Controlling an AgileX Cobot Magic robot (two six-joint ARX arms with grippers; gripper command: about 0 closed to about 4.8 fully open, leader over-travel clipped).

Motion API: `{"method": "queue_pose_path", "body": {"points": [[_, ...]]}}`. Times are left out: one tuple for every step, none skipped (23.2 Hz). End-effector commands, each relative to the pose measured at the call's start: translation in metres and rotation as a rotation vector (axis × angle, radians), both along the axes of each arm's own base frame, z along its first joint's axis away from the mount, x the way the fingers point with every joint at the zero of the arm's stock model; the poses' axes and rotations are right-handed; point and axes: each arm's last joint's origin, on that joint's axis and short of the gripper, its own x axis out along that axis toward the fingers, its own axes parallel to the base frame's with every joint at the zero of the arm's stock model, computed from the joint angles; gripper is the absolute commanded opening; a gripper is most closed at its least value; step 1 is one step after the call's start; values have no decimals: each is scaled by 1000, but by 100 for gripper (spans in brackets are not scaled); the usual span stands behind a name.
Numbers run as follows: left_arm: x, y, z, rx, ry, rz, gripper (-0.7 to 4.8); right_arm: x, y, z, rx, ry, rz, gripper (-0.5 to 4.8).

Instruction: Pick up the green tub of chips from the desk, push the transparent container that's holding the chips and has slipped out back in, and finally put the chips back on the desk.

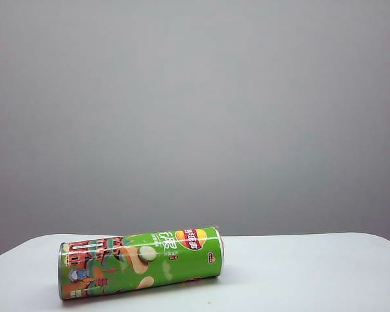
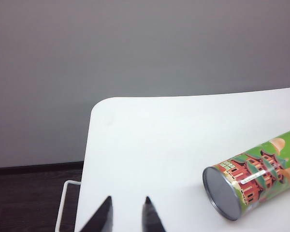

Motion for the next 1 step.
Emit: {"method": "queue_pose_path", "body": {"points": [[0, 0, -1, 1, 12, -4, 80, 0, 0, -1, 0, -4, 2, 12]]}}
